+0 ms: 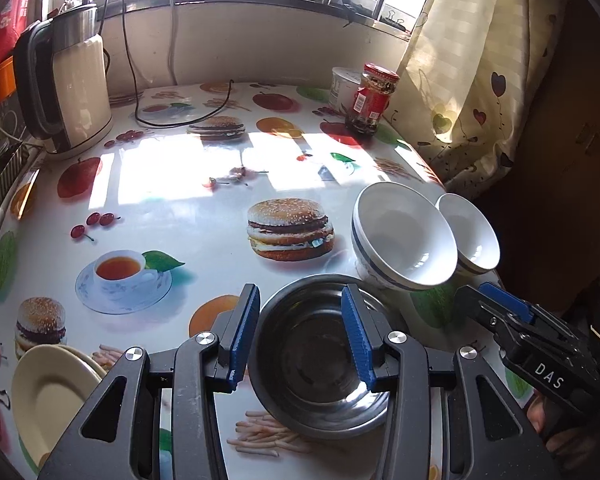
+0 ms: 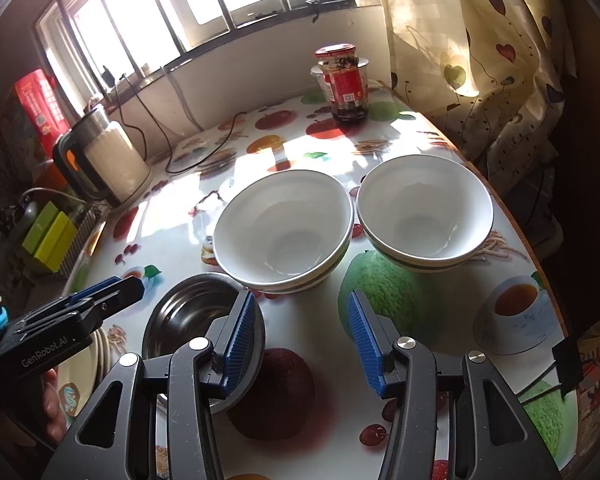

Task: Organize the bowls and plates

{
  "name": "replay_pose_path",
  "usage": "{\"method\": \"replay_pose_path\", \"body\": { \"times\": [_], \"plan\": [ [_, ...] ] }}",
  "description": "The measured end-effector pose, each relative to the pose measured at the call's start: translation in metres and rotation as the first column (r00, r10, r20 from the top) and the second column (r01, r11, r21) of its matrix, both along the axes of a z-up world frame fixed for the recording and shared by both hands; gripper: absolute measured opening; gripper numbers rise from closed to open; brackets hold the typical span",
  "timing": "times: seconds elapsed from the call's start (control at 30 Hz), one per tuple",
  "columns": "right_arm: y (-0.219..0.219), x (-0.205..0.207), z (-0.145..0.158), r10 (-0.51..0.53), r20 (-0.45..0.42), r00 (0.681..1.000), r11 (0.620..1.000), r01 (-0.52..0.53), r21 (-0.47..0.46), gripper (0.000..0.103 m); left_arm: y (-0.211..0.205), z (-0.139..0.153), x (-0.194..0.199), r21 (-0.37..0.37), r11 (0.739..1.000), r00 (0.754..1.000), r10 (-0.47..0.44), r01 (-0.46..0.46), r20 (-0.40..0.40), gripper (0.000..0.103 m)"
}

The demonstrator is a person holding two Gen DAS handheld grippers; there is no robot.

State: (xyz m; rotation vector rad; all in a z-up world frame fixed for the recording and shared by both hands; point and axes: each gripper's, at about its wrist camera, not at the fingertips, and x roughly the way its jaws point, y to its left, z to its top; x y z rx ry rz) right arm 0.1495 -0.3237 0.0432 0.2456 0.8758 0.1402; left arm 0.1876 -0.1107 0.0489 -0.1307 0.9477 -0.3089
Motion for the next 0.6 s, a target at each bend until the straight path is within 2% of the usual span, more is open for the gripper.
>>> {"method": "replay_pose_path", "body": {
  "times": [0.1,0.23,0.5,0.6],
  "plan": [
    [-0.006,0.011,0.001,-0.016,0.002,1.000,1.000,0.016,0.010,0.048,-0.014,0.002,0.010,0.012,1.000,1.000,-0.021,0.021,0.018,0.044],
    [-0.012,0.022,-0.001,-0.044,0.004,0.999,0.999,0.043,0.016,0.048,-0.028,-0.001,0.026,-0.023,0.999,0.999,-0.045,0.045,-0.013,0.044],
    [-0.022,0.039,-0.009,-0.070,-0.004,0.998,0.997,0.070,0.012,0.048,-0.046,-0.007,0.048,-0.017,0.998,0.997,-0.060,0.059,-0.040,0.044],
    [-0.023,0.043,-0.012,-0.068,-0.007,0.998,0.997,0.068,0.022,0.044,-0.049,-0.009,0.054,-0.021,0.998,0.997,-0.062,0.061,-0.040,0.044]
  ]
}}
